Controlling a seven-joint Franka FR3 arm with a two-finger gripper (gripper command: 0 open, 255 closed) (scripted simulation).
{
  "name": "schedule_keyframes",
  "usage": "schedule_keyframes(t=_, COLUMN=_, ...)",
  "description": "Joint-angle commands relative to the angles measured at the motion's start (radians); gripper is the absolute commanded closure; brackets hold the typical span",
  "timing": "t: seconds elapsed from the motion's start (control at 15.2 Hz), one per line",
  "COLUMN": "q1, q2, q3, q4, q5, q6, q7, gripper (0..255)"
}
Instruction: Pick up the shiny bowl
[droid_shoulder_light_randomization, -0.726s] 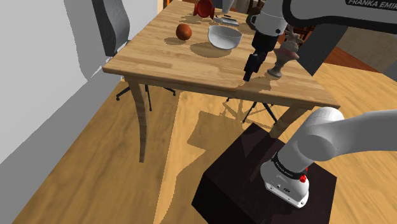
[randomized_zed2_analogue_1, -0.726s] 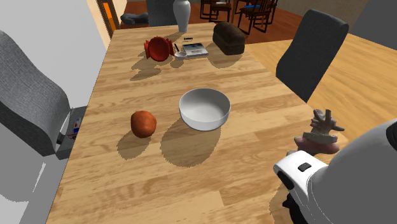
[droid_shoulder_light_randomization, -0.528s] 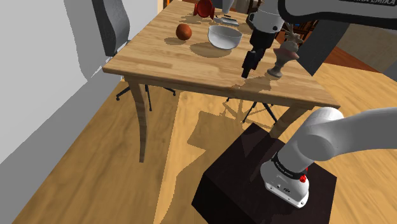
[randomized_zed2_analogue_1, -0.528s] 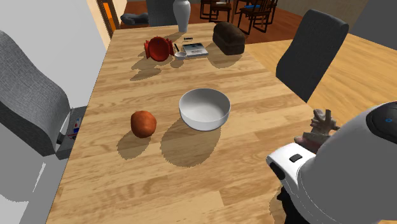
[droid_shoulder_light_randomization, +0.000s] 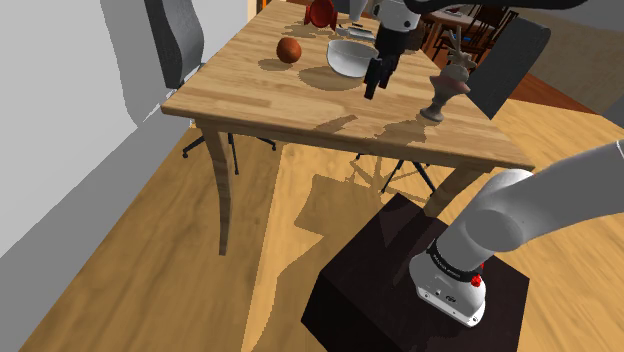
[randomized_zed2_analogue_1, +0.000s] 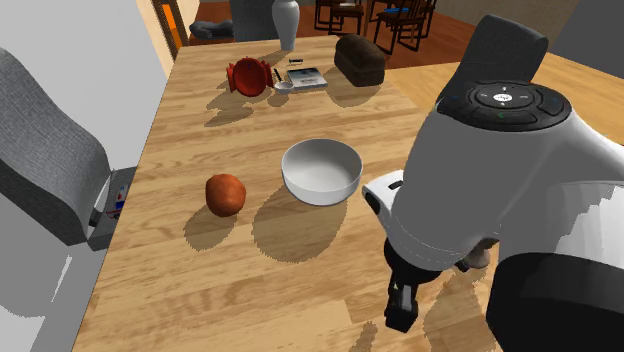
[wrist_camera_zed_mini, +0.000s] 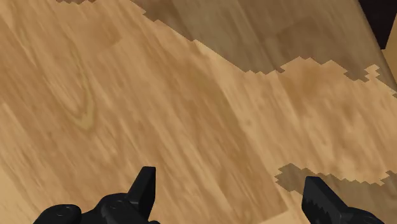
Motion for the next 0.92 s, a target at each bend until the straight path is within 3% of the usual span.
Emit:
schedule_keyframes(t=0.0, q1=-0.008, q2=0.078, q3=-0.015, q4=0.075, q5=-0.011, q6=0.007, q7=-0.024, gripper=0)
schedule_keyframes(t=0.46, q1=-0.030, q2=0.333, q3=-0.058, q4=0.358, q5=-0.026, q6=-0.008, q7=-0.101, gripper=0)
schedule_keyframes(t=0.86, q1=-0.054, q2=0.573, q3=-0.086, q4=0.671, q5=-0.017, q6=-0.070, q7=-0.168, gripper=0)
